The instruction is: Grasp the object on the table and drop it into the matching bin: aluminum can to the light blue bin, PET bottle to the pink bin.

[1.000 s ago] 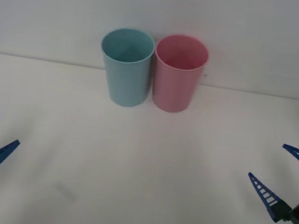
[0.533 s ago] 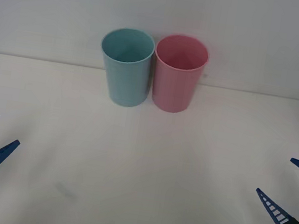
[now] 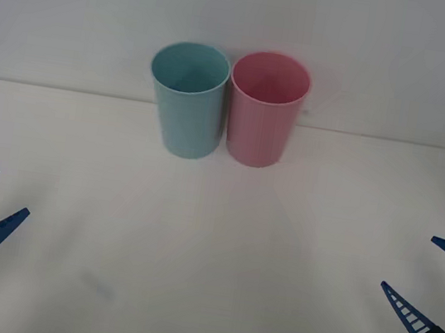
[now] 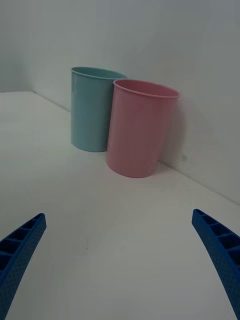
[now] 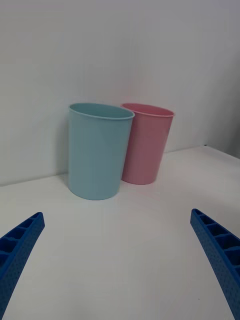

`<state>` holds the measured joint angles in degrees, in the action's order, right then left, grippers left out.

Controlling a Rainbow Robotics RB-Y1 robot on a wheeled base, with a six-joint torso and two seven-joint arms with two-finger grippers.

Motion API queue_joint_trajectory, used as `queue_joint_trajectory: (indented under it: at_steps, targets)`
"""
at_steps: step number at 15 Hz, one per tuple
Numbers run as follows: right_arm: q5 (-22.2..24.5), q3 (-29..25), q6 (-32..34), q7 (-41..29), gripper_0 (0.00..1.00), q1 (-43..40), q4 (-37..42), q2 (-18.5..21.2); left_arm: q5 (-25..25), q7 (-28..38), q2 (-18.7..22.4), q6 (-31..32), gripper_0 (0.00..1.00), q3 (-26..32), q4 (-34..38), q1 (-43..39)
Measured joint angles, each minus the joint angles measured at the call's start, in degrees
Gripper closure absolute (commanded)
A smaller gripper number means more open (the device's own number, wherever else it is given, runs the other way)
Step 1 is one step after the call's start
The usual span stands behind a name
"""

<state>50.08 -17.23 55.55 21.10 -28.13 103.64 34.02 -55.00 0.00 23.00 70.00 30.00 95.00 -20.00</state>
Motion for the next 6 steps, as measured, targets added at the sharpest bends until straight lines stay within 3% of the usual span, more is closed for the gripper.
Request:
queue_joint_trajectory:
  at_steps: [6]
  targets:
    - [0.0, 0.0, 0.0, 0.0, 0.00, 0.0, 0.0, 0.0, 0.0, 0.0, 0.0, 0.0, 0.00, 0.0, 0.0, 0.0]
